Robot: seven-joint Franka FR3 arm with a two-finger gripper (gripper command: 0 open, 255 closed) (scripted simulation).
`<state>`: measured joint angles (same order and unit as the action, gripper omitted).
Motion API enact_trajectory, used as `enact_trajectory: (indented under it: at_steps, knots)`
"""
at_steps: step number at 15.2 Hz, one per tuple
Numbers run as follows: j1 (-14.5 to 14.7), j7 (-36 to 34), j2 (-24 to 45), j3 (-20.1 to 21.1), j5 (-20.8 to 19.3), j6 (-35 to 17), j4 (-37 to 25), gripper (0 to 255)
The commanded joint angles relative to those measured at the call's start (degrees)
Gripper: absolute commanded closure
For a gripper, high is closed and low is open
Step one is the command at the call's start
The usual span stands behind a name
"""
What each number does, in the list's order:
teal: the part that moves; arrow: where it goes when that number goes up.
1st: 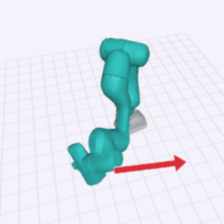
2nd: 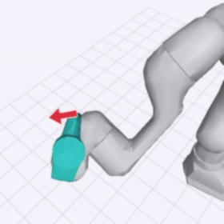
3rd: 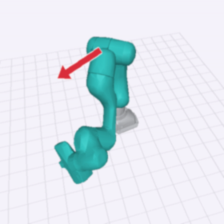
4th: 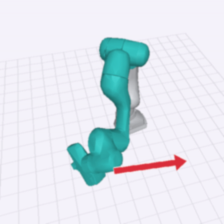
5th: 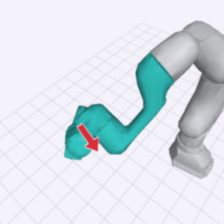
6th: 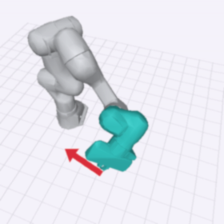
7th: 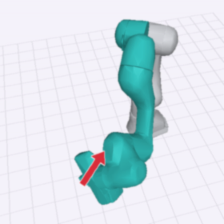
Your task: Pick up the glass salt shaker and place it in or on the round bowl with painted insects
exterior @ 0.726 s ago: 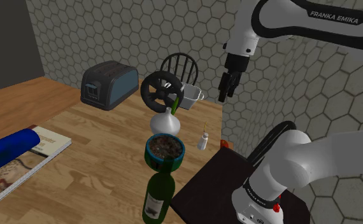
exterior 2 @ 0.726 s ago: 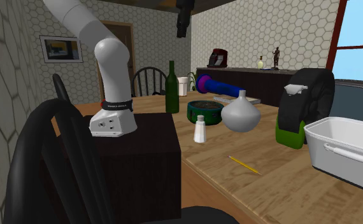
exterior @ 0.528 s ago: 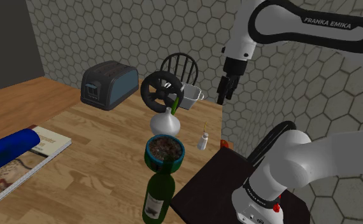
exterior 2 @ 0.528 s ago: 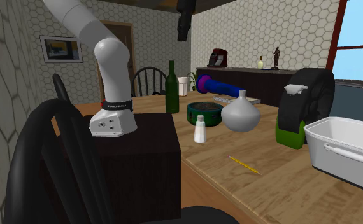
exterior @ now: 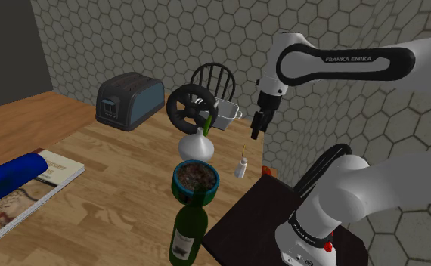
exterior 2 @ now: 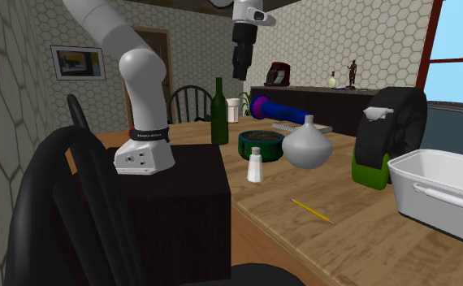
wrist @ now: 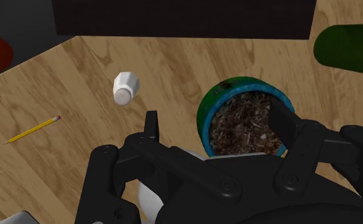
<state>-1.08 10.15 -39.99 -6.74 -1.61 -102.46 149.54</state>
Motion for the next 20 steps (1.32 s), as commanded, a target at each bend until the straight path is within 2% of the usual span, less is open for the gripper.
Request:
enact_trajectory:
  at_steps: [1,9,14,20]
  knots:
    - [-0.69,1.69,2.06,-1.43,-1.19,-4.64,2.22,0]
    - [-2.77,7.75,14.92,-6.95,-4.45,-23.09,6.8,0]
    - [-3.13,12.42,26.42,-10.52,-4.21,-34.91,6.51,0]
    - [-2.66,14.38,32.49,-11.46,-2.51,-41.86,7.4,0]
